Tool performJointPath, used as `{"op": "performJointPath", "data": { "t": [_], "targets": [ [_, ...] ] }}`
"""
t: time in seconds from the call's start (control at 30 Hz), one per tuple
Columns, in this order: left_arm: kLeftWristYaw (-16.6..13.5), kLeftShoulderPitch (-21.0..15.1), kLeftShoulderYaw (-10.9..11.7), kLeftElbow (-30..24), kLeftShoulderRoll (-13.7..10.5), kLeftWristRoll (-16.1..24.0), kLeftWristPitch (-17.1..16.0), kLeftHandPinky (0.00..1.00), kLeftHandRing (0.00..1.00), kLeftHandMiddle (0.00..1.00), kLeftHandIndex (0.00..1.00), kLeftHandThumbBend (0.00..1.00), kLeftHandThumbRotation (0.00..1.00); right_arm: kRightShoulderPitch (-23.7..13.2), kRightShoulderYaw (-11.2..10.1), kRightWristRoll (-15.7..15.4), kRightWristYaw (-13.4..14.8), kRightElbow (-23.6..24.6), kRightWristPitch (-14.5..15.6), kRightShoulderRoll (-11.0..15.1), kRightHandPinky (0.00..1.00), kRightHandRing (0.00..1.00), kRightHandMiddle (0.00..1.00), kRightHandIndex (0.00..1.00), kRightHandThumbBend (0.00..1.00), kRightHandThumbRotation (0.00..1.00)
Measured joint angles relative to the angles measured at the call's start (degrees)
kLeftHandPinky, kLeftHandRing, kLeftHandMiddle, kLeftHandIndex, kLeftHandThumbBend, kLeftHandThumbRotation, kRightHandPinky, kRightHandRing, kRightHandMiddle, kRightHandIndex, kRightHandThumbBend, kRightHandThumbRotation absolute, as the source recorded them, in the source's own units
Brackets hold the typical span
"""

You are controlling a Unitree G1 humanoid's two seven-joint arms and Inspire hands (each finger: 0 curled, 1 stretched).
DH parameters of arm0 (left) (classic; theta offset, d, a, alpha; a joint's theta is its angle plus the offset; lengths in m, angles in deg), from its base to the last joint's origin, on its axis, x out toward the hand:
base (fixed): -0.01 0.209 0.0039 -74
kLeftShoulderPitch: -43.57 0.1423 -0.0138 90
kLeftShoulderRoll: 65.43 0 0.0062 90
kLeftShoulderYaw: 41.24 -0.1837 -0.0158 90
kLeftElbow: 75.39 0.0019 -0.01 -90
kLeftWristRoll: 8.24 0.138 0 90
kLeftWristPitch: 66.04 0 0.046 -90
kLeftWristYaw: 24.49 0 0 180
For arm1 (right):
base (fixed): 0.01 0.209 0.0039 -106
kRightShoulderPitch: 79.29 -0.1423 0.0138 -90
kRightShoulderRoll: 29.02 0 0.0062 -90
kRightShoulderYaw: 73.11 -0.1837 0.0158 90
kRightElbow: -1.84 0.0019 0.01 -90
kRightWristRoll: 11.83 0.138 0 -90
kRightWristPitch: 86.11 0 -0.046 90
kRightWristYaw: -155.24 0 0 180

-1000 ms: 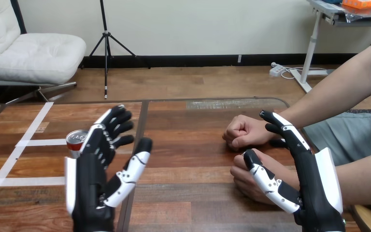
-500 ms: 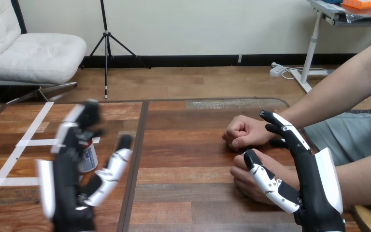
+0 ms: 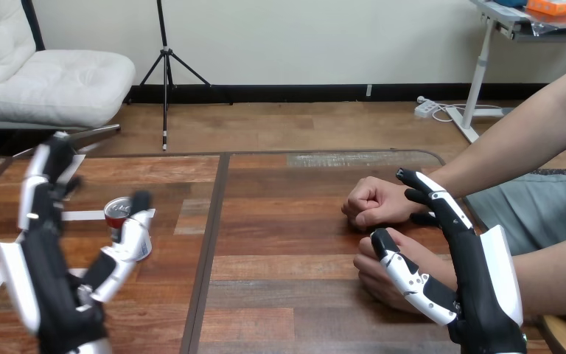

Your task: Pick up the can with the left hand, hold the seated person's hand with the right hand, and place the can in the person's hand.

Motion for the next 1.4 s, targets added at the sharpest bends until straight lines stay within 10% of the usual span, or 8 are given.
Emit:
{"op": "performJointPath", "data": {
  "t": [0.77, 1.4],
  "targets": [
    [-8.89, -5.37, 3.18, 3.89, -5.16, 7.89, 10.12, 0.81, 0.85, 0.87, 0.87, 0.66, 0.17, -0.01, 0.0, -0.01, 0.0, -0.01, 0.0, 0.0, 0.71, 0.83, 0.86, 0.85, 0.45, 0.49],
    [-5.64, -11.11, 2.4, 12.04, -9.57, 6.16, 15.66, 0.77, 0.83, 0.86, 0.87, 0.76, 0.18, -0.05, 0.06, -0.07, 0.0, -0.02, 0.0, -0.02, 0.72, 0.83, 0.87, 0.85, 0.44, 0.49]
  ]
}}
